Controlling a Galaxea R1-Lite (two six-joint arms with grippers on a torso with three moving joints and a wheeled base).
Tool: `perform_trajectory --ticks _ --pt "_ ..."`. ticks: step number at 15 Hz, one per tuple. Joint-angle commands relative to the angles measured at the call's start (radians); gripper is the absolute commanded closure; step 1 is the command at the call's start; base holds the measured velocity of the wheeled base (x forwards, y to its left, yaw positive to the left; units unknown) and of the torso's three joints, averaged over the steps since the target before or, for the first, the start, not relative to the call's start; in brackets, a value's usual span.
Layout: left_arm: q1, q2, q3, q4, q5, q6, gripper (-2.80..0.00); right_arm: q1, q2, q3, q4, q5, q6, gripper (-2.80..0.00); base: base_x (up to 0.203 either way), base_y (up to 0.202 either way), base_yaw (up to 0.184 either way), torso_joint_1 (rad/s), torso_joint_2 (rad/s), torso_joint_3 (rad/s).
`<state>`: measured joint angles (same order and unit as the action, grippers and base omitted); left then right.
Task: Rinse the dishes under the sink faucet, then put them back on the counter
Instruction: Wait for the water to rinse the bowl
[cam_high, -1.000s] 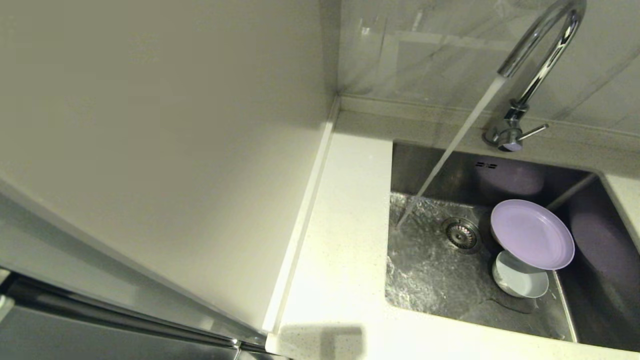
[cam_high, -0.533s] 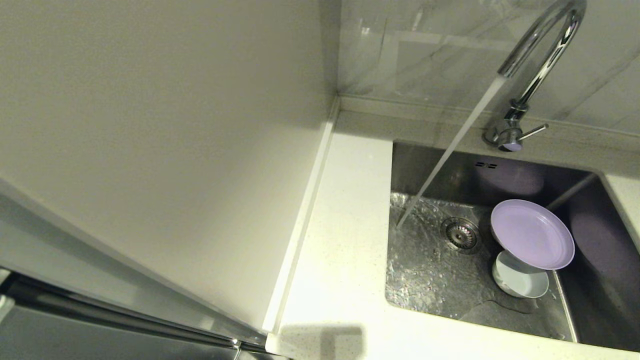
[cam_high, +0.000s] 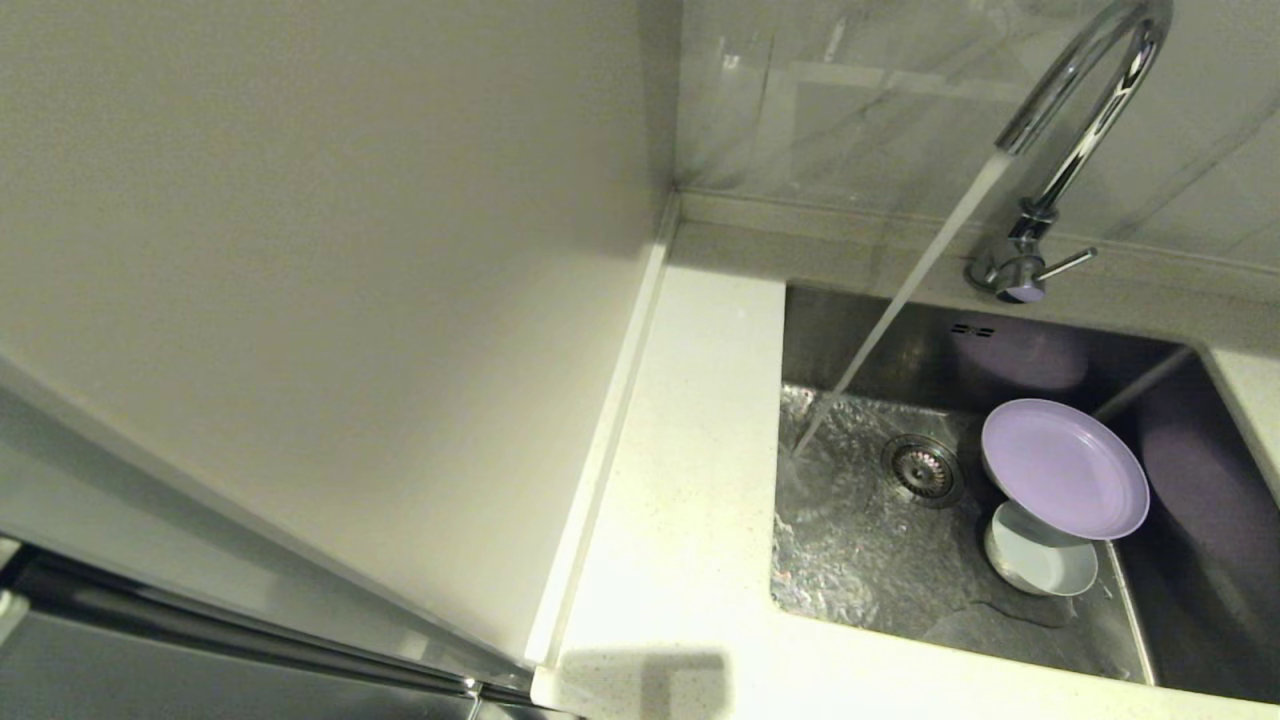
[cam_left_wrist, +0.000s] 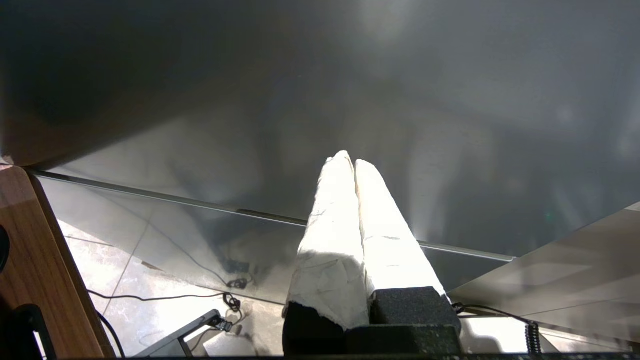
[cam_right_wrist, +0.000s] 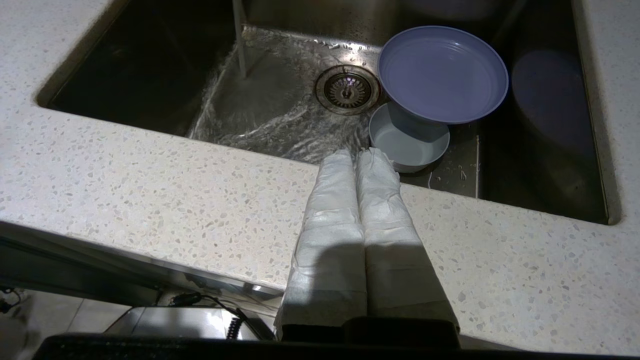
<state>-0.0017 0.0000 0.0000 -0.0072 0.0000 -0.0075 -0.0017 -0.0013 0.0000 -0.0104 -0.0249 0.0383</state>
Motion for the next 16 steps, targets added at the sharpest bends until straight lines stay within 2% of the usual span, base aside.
perform_trajectory --ticks 1,16 --pt "0.0 0.0 0.003 0.0 0.0 0.0 0.0 0.0 0.0 0.002 0.0 0.0 0.0 0.0 0.0 0.0 0.0 0.0 0.0 0.0" --pt "0.0 0.0 0.003 0.0 0.0 0.0 0.0 0.0 0.0 0.002 0.0 0.0 0.0 0.0 0.0 0.0 0.0 0.0 0.0 0.0"
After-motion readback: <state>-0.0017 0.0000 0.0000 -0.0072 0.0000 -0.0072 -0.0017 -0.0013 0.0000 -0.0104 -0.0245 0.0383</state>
